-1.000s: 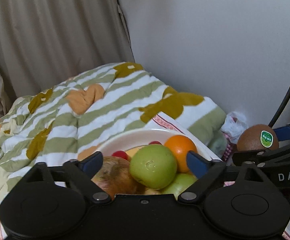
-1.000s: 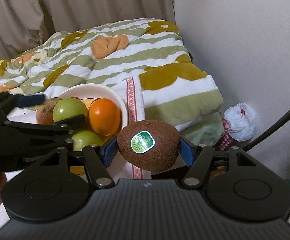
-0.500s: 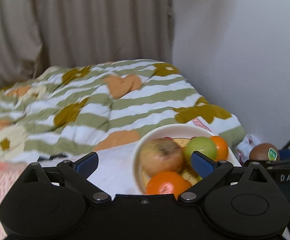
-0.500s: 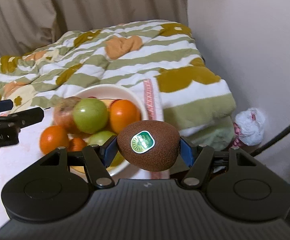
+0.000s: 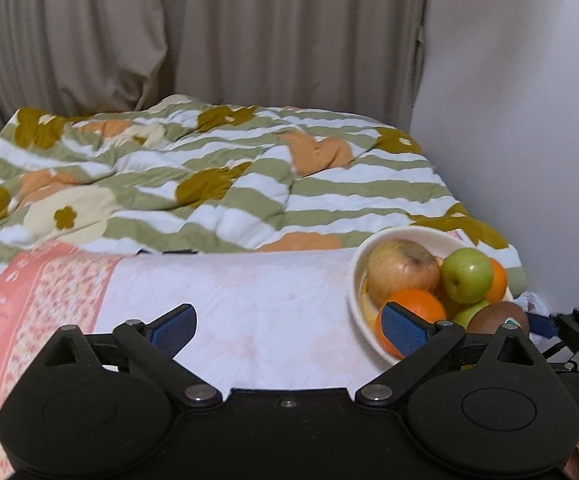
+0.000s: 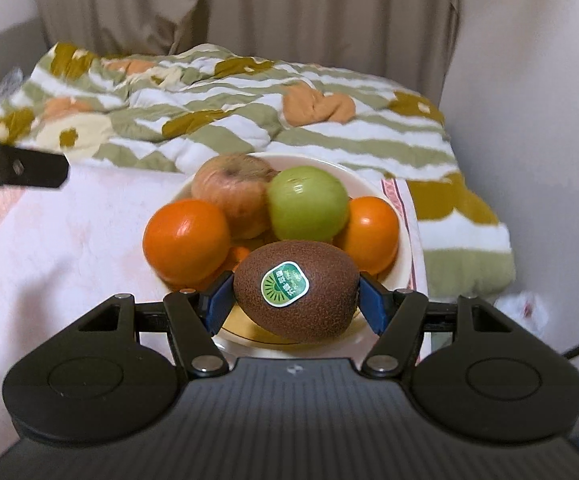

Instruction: Organize fruits

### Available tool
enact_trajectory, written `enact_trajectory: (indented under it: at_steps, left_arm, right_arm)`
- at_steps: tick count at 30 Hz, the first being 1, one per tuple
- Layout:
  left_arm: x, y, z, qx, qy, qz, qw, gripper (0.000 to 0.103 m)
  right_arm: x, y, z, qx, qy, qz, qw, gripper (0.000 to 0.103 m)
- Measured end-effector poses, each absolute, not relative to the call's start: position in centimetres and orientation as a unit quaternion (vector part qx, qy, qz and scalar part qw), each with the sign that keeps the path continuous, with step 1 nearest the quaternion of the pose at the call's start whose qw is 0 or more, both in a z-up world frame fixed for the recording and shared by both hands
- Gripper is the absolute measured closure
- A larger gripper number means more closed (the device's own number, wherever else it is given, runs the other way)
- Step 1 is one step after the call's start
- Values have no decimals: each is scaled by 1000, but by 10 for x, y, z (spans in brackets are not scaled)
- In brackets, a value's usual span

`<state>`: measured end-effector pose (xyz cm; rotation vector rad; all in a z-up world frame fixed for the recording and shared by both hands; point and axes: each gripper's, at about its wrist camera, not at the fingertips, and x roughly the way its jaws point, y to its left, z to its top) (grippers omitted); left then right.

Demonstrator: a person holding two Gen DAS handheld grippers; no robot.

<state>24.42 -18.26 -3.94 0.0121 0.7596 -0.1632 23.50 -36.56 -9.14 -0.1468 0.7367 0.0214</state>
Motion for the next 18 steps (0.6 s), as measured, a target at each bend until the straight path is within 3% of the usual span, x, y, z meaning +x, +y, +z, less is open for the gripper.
enact_trajectory:
  at_steps: [6, 11, 18]
  left_arm:
    - [226, -174, -48, -9, 377, -56, 924, 2]
    - [215, -172, -46, -18, 374, -49, 926, 2]
    - [202, -165, -29, -21, 358, -52, 932, 2]
  right_arm:
    - [226, -349, -105, -142, 330, 19, 933, 19]
    - [220, -350, -102, -148, 317, 21, 937, 1]
    - [207, -348, -89, -141, 318, 22, 937, 1]
